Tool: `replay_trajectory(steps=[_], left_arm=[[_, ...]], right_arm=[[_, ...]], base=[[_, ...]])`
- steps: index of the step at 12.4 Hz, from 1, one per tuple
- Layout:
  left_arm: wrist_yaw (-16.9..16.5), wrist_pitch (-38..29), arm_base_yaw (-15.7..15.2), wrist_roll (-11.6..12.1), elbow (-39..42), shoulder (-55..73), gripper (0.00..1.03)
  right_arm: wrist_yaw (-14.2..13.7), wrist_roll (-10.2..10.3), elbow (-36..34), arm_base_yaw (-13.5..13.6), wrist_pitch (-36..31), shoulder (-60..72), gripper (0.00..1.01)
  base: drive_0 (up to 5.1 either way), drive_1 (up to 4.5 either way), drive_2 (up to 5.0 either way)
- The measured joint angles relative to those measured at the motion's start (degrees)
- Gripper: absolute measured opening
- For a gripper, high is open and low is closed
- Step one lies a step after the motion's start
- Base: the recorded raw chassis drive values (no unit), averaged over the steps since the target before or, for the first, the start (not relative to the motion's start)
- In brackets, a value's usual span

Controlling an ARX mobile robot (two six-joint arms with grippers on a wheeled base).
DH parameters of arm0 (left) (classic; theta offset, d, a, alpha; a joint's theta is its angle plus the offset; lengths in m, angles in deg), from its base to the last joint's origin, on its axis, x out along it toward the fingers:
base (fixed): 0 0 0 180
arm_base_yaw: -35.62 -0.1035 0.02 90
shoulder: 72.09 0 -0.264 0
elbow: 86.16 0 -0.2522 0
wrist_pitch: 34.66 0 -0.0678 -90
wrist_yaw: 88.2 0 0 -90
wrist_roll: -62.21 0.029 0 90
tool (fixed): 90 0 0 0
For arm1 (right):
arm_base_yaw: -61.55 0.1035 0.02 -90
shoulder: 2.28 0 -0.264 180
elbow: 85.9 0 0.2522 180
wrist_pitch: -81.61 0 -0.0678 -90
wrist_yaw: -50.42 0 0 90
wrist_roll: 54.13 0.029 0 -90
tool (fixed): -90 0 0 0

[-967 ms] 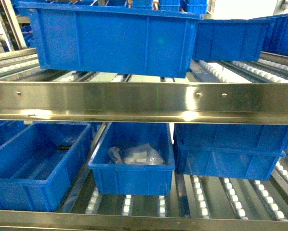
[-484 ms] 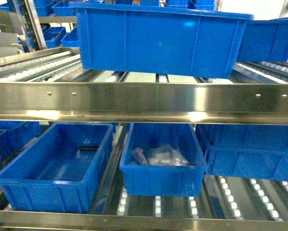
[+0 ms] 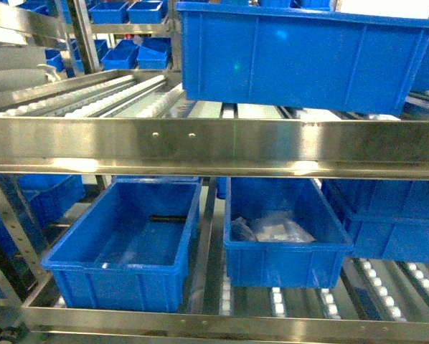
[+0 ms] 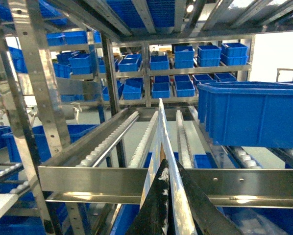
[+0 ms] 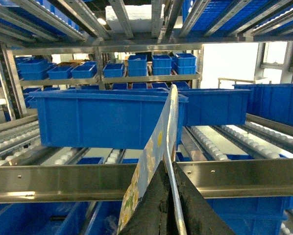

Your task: Move flower gift bag to table near conveyor

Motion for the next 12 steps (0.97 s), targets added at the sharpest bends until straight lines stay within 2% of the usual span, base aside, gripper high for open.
replay_trajectory(steps=[12], left_arm=[[0.0, -0.1, 0.0, 0.0, 0.0, 0.0, 0.02]], right_arm=[[0.0, 0.0, 0.0, 0.0, 0.0, 0.0, 0.02]], base=[[-4.8, 1.32, 3.5]])
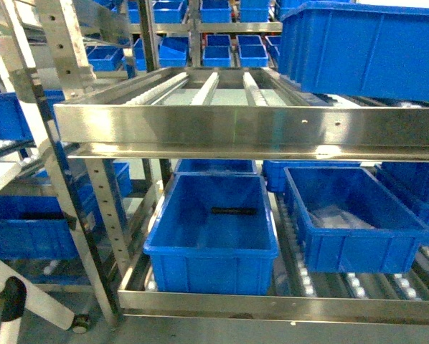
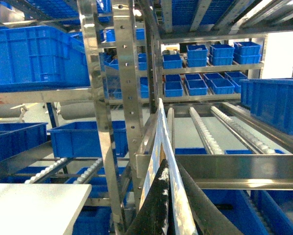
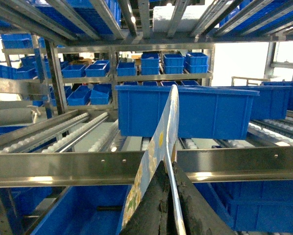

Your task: Move flower gift bag to table near conveyor

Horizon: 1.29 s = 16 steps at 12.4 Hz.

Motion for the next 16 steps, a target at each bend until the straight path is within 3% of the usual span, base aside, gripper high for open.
replay_trajectory(steps=[16], left_arm=[[0.0, 0.0, 0.0, 0.0, 0.0, 0.0, 0.02]], right_arm=[[0.0, 0.0, 0.0, 0.0, -0.1, 0.1, 0.02]], base=[[-5.0, 2.20, 2.5]])
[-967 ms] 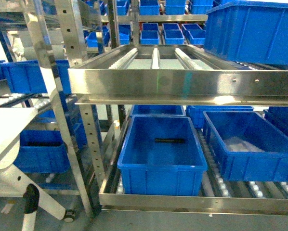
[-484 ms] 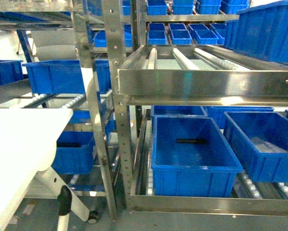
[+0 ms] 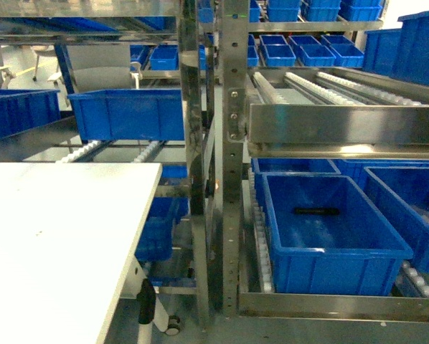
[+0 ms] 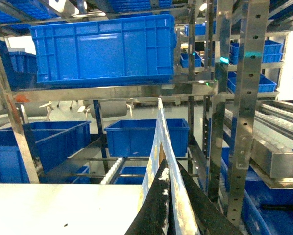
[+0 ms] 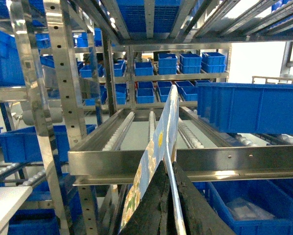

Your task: Move flower gift bag to table near conveyor

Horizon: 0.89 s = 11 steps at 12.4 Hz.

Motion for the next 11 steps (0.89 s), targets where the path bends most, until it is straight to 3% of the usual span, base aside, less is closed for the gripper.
replay_trajectory(steps=[11], left_arm=[[0.0, 0.0, 0.0, 0.0, 0.0, 0.0, 0.02]], right_arm=[[0.0, 0.0, 0.0, 0.0, 0.1, -0.1, 0.02]], base=[[-5.1, 2.34, 2.3]])
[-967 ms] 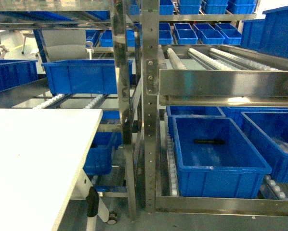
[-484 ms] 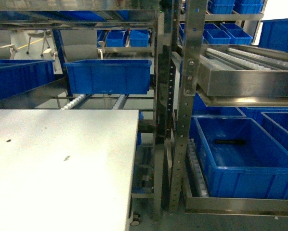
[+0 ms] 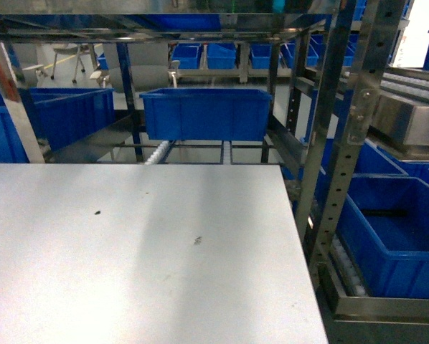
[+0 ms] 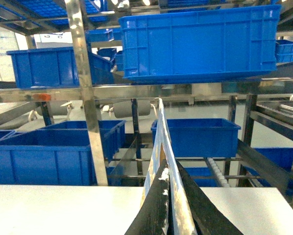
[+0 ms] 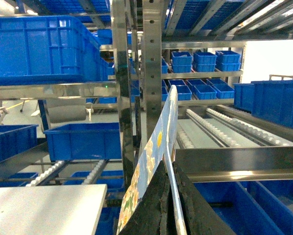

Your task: Move flower gift bag to table near conveyor

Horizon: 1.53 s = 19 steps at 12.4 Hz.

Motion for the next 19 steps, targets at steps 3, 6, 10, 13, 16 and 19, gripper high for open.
replay_trajectory(steps=[3, 6, 10, 13, 16, 19], left_arm=[[0.0, 0.1, 0.0, 0.0, 0.0, 0.0, 0.02], [0.0, 0.0, 0.0, 0.0, 0.0, 0.0, 0.02], [0.0, 0.0, 0.0, 0.0, 0.0, 0.0, 0.02], [0.0, 0.0, 0.0, 0.0, 0.0, 0.0, 0.02], [0.0, 0.0, 0.0, 0.0, 0.0, 0.0, 0.02], [0.0, -0.1, 0.0, 0.0, 0.0, -0.1, 0.02]], right_arm=[[0.0, 0.0, 0.0, 0.0, 0.0, 0.0, 0.02], [0.0, 0.0, 0.0, 0.0, 0.0, 0.0, 0.02], [0.0, 0.0, 0.0, 0.0, 0.0, 0.0, 0.02], [0.0, 0.0, 0.0, 0.0, 0.0, 0.0, 0.02], [0.0, 0.0, 0.0, 0.0, 0.0, 0.0, 0.02], [0.0, 0.0, 0.0, 0.0, 0.0, 0.0, 0.02]], base=[[-4.9, 2.48, 2.5], [-5.0, 2.49, 2.5], [-5.0, 2.51, 2.5], [-5.0, 2.43, 2.4], [-5.1, 2.67, 2.0], [-5.0, 3.28, 1.4]])
